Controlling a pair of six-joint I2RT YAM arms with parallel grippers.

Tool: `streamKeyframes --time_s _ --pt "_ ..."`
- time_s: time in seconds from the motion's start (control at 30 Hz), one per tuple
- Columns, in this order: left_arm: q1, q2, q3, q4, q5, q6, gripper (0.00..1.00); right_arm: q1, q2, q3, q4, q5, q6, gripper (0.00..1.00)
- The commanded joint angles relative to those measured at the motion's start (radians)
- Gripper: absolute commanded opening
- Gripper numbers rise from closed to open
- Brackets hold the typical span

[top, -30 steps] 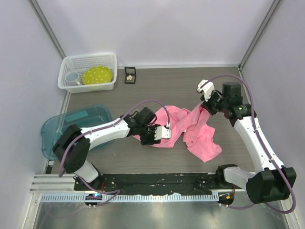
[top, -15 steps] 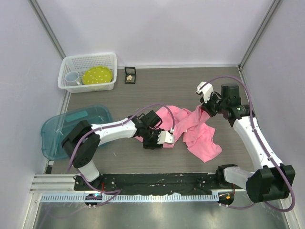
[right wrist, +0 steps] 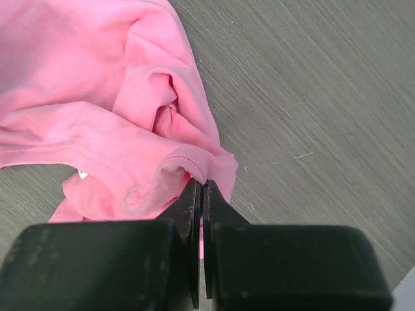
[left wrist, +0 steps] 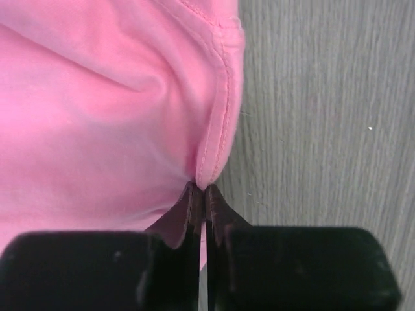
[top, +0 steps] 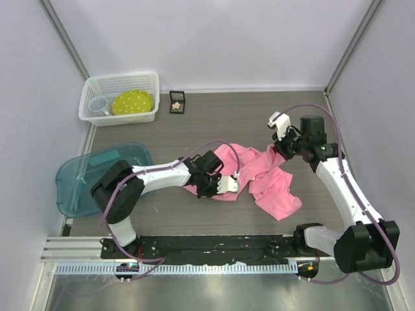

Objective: Pin the brooch onto the clothing

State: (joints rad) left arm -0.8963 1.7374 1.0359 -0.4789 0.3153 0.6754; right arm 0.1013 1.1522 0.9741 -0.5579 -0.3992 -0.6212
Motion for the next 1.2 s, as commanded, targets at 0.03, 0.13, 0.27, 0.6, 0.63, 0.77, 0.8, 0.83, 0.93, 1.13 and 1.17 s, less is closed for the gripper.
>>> streamKeyframes --time_s 0.03,0.13,0.27,0.6,0.63,0.77,0.8,0.83,0.93,1.13,1.17 --pt "0.036 0.008 0.047 -0.003 -0.032 -0.114 0.00 -0.008 -0.031 0.003 0.062 -0.012 0.092 0.01" --pt "0.105 -0.059 0.121 -0.093 -0.004 -0.170 0.00 -0.011 -0.043 0.047 0.062 0.002 0.120 0.01" --pt "0.247 -0.203 0.248 -0.135 0.002 -0.305 0.00 -0.017 -0.036 0.185 0.088 0.042 0.155 0.01" --pt "0.490 -0.355 0.702 -0.161 0.007 -0.505 0.00 -0.018 0.089 0.710 0.138 0.119 0.238 0.01" --pt "0.491 -0.375 0.723 -0.150 0.004 -0.505 0.00 -0.018 0.093 0.786 0.132 0.105 0.248 0.01" --pt "0.493 -0.433 0.802 -0.075 0.008 -0.517 0.00 -0.017 0.092 0.925 0.101 0.071 0.267 0.01" --pt "0.491 -0.447 0.812 -0.070 0.016 -0.516 0.00 -0.017 0.083 0.939 0.101 0.066 0.270 0.01" --pt "0.491 -0.470 0.834 -0.063 0.022 -0.514 0.00 -0.017 0.061 0.963 0.104 0.063 0.278 0.01" --pt "0.493 -0.510 0.868 -0.064 0.060 -0.505 0.00 -0.018 0.017 1.009 0.092 0.054 0.285 0.01" --pt "0.490 -0.630 0.911 -0.056 0.198 -0.537 0.00 -0.018 -0.089 1.051 0.069 -0.022 0.328 0.01" --pt "0.490 -0.641 0.921 -0.053 0.209 -0.551 0.00 -0.018 -0.104 1.066 0.061 -0.041 0.342 0.01"
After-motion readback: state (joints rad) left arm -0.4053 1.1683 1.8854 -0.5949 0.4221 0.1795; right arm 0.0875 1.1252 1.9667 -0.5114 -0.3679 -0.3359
